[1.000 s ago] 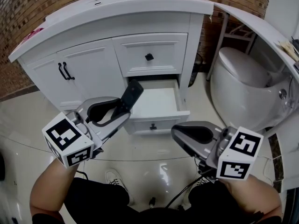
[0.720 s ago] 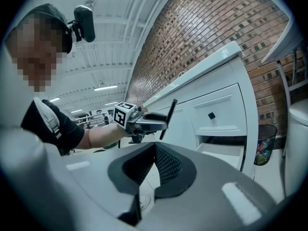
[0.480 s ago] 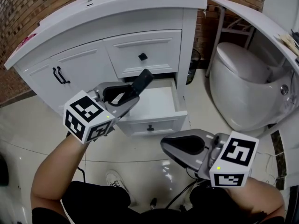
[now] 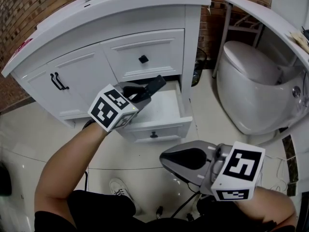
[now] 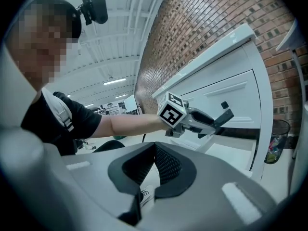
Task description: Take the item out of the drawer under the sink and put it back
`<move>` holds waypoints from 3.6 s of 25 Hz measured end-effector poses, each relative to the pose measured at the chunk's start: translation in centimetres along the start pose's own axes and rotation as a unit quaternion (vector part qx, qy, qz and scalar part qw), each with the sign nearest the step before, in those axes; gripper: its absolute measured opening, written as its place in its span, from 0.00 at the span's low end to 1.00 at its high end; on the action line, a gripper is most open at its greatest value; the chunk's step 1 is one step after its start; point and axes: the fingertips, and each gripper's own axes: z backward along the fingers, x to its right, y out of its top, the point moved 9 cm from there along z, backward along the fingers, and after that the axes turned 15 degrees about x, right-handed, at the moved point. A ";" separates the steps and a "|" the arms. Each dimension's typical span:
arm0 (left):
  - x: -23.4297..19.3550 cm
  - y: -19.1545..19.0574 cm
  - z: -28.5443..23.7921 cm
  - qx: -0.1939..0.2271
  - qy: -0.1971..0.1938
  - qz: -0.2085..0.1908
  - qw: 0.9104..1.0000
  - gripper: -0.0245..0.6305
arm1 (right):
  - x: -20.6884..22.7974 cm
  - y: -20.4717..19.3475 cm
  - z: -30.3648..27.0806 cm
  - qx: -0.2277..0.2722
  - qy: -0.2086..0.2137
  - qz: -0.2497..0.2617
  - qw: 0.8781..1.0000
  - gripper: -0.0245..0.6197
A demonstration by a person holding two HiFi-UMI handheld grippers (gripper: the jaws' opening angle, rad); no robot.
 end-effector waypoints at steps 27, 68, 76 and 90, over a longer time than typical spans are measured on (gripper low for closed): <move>-1.0 -9.0 -14.4 -0.197 -0.126 -0.058 0.971 0.29 | 2.5 0.9 1.7 0.017 0.005 -0.022 1.000 0.05; -1.5 -4.4 -6.6 -0.125 -0.077 -0.032 0.989 0.05 | 4.8 1.2 1.5 0.027 -0.072 0.010 0.997 0.05; 1.0 -0.3 1.0 -0.005 -0.056 0.017 0.998 0.05 | 4.8 1.3 1.6 0.039 -0.091 0.013 0.995 0.05; 8.0 3.8 13.3 0.178 -0.048 0.110 0.977 0.05 | 2.5 1.7 1.6 0.062 -0.092 0.008 0.994 0.05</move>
